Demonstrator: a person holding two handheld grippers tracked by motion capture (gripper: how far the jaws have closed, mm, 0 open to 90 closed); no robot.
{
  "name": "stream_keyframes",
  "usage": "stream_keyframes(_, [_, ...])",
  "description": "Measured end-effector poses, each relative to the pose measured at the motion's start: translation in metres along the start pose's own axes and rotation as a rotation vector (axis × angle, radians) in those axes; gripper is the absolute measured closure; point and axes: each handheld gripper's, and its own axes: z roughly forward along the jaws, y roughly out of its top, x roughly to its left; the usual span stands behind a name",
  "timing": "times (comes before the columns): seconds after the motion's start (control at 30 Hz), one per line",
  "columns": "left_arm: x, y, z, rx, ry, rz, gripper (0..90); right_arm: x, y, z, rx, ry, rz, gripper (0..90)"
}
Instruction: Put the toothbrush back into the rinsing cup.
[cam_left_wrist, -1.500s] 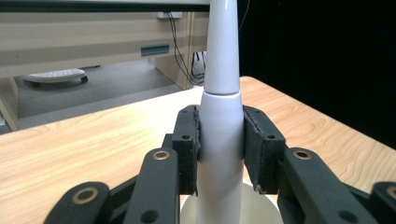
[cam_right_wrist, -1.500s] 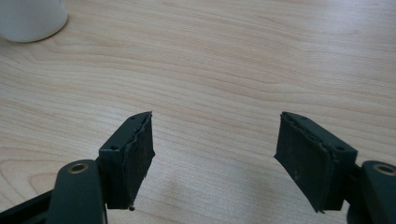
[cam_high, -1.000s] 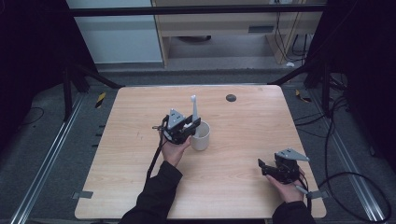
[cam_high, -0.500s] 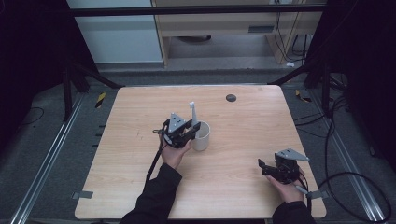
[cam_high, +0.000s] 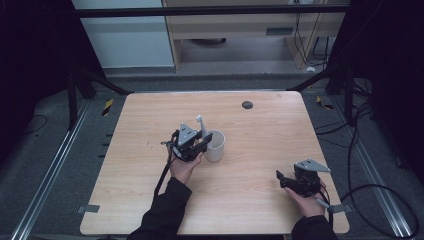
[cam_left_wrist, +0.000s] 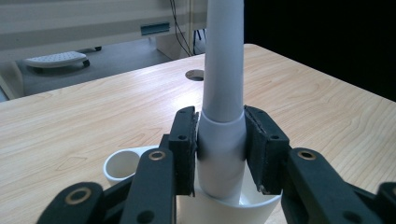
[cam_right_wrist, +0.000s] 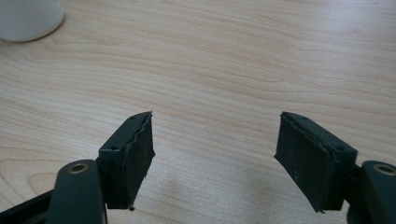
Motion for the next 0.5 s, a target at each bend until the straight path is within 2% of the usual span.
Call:
stream_keyframes(0.3, [-0.001,-0.002,-0.008,0.001,0.023,0.025,59.8,0.000,0.000,0.000,-0.002,-0.002,-0.003,27.4])
stream_keyframes(0.5, [0.000,0.002,-0.017,0.012,0.040,0.037,52.8,0.000,0.000,-0.001,-0.001,-0.004,0.000,27.4])
